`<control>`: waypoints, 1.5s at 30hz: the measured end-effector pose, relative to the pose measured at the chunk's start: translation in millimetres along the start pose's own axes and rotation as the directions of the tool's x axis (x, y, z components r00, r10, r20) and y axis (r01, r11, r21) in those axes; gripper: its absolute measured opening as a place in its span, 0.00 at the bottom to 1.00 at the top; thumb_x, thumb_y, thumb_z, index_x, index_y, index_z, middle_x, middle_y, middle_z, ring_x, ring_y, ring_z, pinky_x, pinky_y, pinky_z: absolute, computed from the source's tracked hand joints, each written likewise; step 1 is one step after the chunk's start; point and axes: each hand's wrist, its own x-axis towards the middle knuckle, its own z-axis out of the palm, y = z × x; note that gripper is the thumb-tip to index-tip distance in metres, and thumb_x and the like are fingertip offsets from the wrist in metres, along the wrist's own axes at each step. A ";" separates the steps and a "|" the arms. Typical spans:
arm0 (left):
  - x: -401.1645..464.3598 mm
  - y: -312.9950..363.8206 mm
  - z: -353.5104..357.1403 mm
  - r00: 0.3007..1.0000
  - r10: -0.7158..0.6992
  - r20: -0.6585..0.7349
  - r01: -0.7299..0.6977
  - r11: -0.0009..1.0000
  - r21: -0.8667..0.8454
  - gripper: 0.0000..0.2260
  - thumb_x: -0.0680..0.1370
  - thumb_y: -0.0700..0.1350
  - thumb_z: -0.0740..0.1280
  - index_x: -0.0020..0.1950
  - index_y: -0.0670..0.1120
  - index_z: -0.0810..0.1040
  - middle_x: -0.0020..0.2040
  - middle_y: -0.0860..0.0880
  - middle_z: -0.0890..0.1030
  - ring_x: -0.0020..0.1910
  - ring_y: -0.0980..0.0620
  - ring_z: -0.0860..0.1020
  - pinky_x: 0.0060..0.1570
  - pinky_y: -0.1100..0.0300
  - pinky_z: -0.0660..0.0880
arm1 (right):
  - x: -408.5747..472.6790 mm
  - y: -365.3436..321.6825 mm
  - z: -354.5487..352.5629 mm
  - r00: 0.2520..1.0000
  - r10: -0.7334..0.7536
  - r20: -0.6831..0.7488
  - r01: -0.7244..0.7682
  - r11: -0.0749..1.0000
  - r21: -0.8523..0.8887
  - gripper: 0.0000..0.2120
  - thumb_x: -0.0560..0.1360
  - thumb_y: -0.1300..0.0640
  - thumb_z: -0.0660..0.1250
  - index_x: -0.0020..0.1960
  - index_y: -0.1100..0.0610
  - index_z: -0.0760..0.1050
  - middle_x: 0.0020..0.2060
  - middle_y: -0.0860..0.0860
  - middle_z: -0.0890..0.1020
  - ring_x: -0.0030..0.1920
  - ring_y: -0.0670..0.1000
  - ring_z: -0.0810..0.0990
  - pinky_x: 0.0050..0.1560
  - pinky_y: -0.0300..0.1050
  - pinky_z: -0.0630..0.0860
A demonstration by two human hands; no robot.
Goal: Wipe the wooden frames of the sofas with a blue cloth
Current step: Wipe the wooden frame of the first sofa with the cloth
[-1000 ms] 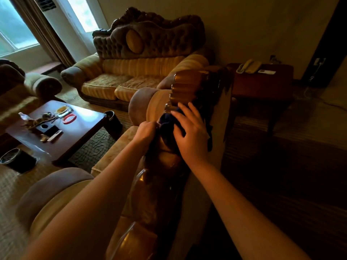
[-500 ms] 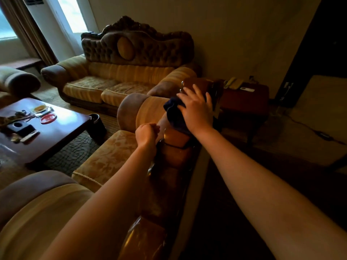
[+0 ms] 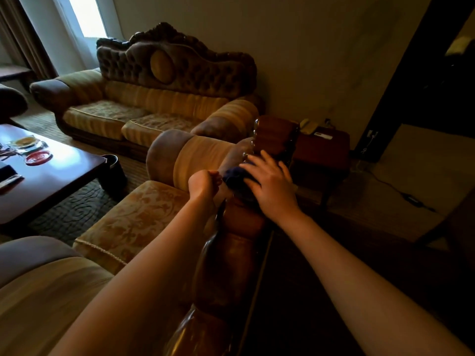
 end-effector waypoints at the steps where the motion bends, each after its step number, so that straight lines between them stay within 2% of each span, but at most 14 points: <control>1: 4.7 -0.1 -0.1 1.000 0.008 -0.002 -0.008 1.000 -0.008 0.11 0.79 0.37 0.55 0.41 0.43 0.74 0.39 0.45 0.76 0.39 0.51 0.74 0.38 0.61 0.70 | 8.7 2.8 -2.5 1.000 0.021 0.019 -0.020 1.000 -0.022 0.17 0.79 0.55 0.62 0.67 0.49 0.72 0.71 0.47 0.68 0.75 0.51 0.55 0.72 0.58 0.47; 6: 26.3 2.4 -1.7 0.998 0.047 0.035 -0.048 0.999 0.018 0.11 0.80 0.39 0.54 0.42 0.44 0.73 0.40 0.47 0.76 0.39 0.53 0.74 0.42 0.61 0.70 | 29.9 0.9 3.6 0.986 -0.164 0.020 0.163 0.939 -0.303 0.15 0.77 0.57 0.64 0.63 0.50 0.76 0.68 0.50 0.72 0.74 0.54 0.60 0.70 0.63 0.49; 11: 51.0 6.8 -13.4 1.000 0.023 -0.004 -0.022 0.999 0.027 0.11 0.81 0.41 0.55 0.43 0.44 0.74 0.41 0.47 0.76 0.40 0.53 0.74 0.42 0.60 0.69 | 74.1 -23.8 10.4 0.900 -0.225 0.372 0.409 0.731 -0.546 0.15 0.79 0.56 0.60 0.64 0.48 0.72 0.74 0.53 0.59 0.76 0.56 0.49 0.72 0.64 0.47; 14: 67.1 3.4 -21.9 1.000 0.022 0.011 -0.022 1.000 -0.020 0.11 0.82 0.42 0.55 0.44 0.43 0.74 0.40 0.47 0.76 0.39 0.52 0.74 0.41 0.60 0.70 | 105.4 -39.6 20.0 0.888 -0.125 0.443 0.418 0.619 -0.664 0.16 0.77 0.57 0.62 0.65 0.52 0.70 0.68 0.57 0.65 0.71 0.58 0.60 0.70 0.65 0.53; 16: 79.3 1.9 -24.5 0.999 0.016 0.035 -0.017 1.000 0.012 0.11 0.82 0.43 0.56 0.44 0.43 0.74 0.41 0.46 0.76 0.39 0.51 0.75 0.41 0.59 0.71 | 121.6 -48.0 31.0 0.854 0.042 0.518 0.431 0.498 -0.752 0.17 0.77 0.56 0.61 0.65 0.54 0.70 0.65 0.56 0.71 0.68 0.59 0.66 0.69 0.65 0.53; 19: 95.1 4.6 -22.3 0.997 0.000 0.082 -0.007 0.997 0.079 0.10 0.81 0.44 0.56 0.46 0.44 0.75 0.43 0.46 0.77 0.41 0.51 0.76 0.43 0.58 0.72 | 135.4 -49.7 56.4 0.792 0.299 0.532 0.428 0.348 -0.834 0.19 0.78 0.57 0.60 0.69 0.58 0.68 0.66 0.57 0.72 0.68 0.61 0.67 0.68 0.63 0.57; 21: 106.1 4.0 -19.9 0.993 0.001 0.116 -0.013 0.995 0.103 0.09 0.81 0.43 0.57 0.47 0.44 0.75 0.44 0.45 0.77 0.41 0.51 0.76 0.43 0.59 0.73 | 133.8 -47.1 71.7 0.790 0.354 0.501 0.404 0.314 -0.859 0.23 0.77 0.56 0.63 0.71 0.59 0.66 0.67 0.58 0.71 0.68 0.60 0.67 0.68 0.57 0.61; 24: 113.3 7.0 -14.9 0.988 -0.002 0.154 -0.019 0.991 0.135 0.08 0.81 0.40 0.57 0.48 0.42 0.74 0.42 0.47 0.76 0.38 0.54 0.75 0.38 0.63 0.71 | 118.4 -51.5 88.1 0.750 0.390 0.534 0.450 0.291 -0.844 0.25 0.76 0.53 0.63 0.70 0.61 0.65 0.64 0.60 0.72 0.66 0.59 0.69 0.67 0.54 0.63; 27: 118.6 8.9 -14.2 0.983 0.015 0.180 -0.041 0.990 0.138 0.11 0.80 0.38 0.55 0.41 0.45 0.73 0.38 0.50 0.75 0.35 0.56 0.73 0.36 0.63 0.69 | 99.3 -57.6 94.7 0.656 0.402 0.639 0.550 0.325 -0.770 0.20 0.78 0.56 0.61 0.68 0.61 0.68 0.62 0.59 0.73 0.64 0.59 0.70 0.65 0.53 0.67; 29: 121.9 5.1 -15.7 0.983 0.030 0.179 -0.050 0.993 0.109 0.11 0.80 0.38 0.55 0.40 0.46 0.72 0.38 0.50 0.75 0.35 0.56 0.73 0.36 0.64 0.69 | 96.0 -58.5 89.6 0.647 0.361 0.672 0.559 0.375 -0.740 0.18 0.78 0.57 0.60 0.67 0.59 0.69 0.63 0.57 0.73 0.65 0.58 0.71 0.64 0.53 0.67; 32: 127.8 -2.0 -21.4 0.980 0.030 0.196 -0.030 1.000 -0.003 0.11 0.82 0.39 0.55 0.42 0.45 0.73 0.40 0.48 0.75 0.38 0.54 0.74 0.39 0.64 0.71 | 104.2 -57.8 77.3 0.625 0.366 0.690 0.544 0.429 -0.721 0.18 0.79 0.54 0.59 0.68 0.57 0.69 0.67 0.56 0.72 0.69 0.59 0.66 0.70 0.57 0.58; 35: 132.0 2.2 -25.3 0.979 -0.025 0.200 0.016 0.999 0.048 0.11 0.82 0.41 0.55 0.45 0.45 0.74 0.42 0.47 0.76 0.42 0.52 0.75 0.43 0.60 0.73 | 134.3 -53.3 65.3 0.699 0.420 0.578 0.475 0.332 -0.815 0.23 0.78 0.51 0.61 0.71 0.57 0.65 0.69 0.58 0.68 0.71 0.61 0.62 0.71 0.66 0.49; 39: 129.9 5.1 -24.5 0.975 -0.033 0.219 0.017 0.997 0.074 0.11 0.82 0.40 0.54 0.46 0.44 0.74 0.43 0.46 0.76 0.42 0.52 0.75 0.40 0.61 0.73 | 156.0 -46.6 58.9 0.756 0.490 0.434 0.290 0.344 -0.893 0.22 0.77 0.57 0.63 0.70 0.58 0.67 0.67 0.59 0.71 0.67 0.62 0.67 0.66 0.62 0.61; 45: 116.4 5.6 -24.7 0.977 0.070 0.201 -0.079 0.996 0.035 0.11 0.81 0.40 0.55 0.45 0.44 0.75 0.42 0.46 0.76 0.41 0.52 0.76 0.42 0.60 0.73 | 121.9 -59.0 71.4 0.760 0.367 0.537 0.447 0.305 -0.841 0.15 0.78 0.56 0.61 0.63 0.59 0.71 0.58 0.55 0.76 0.59 0.56 0.73 0.57 0.49 0.68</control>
